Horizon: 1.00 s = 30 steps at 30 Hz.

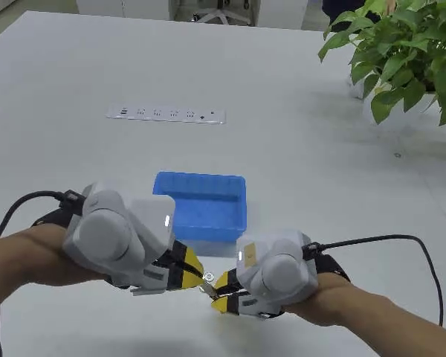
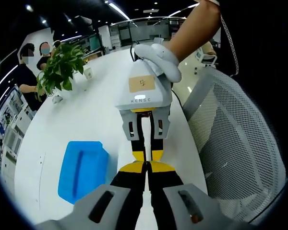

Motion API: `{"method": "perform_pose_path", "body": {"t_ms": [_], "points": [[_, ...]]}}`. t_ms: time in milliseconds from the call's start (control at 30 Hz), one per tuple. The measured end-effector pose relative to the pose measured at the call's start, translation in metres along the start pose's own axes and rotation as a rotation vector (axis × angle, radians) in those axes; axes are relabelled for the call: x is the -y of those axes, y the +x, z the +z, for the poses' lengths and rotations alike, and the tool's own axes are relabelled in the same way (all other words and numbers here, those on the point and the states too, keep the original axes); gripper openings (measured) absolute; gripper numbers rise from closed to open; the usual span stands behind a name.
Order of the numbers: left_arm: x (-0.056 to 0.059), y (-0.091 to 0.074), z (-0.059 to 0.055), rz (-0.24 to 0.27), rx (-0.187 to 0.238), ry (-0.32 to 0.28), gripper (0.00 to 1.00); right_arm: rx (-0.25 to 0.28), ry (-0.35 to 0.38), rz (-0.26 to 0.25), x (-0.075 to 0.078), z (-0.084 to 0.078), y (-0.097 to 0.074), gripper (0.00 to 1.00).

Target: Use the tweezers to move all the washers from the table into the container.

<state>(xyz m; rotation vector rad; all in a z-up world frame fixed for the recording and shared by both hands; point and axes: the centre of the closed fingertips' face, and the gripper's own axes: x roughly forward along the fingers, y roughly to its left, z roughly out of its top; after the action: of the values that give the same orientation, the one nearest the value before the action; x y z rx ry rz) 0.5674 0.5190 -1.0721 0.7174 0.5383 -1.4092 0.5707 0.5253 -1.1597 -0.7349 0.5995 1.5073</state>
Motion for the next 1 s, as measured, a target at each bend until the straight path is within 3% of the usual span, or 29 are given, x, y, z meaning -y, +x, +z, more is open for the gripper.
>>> {"method": "perform_pose_path", "body": {"t_ms": [533, 667, 833, 1000], "points": [[0.007, 0.005, 0.007, -0.03, 0.016, 0.027, 0.06, 0.034, 0.017, -0.001, -0.006, 0.01, 0.01, 0.1], [0.01, 0.008, 0.004, -0.05, 0.012, 0.023, 0.06, 0.019, 0.009, 0.013, -0.012, 0.005, 0.013, 0.09], [0.01, 0.01, 0.004, -0.056, 0.042, -0.002, 0.06, 0.036, 0.022, 0.009, -0.011, 0.006, 0.011, 0.09], [0.013, 0.013, -0.004, -0.067, 0.02, 0.002, 0.06, 0.039, 0.019, 0.013, -0.011, 0.008, 0.012, 0.09]]}}
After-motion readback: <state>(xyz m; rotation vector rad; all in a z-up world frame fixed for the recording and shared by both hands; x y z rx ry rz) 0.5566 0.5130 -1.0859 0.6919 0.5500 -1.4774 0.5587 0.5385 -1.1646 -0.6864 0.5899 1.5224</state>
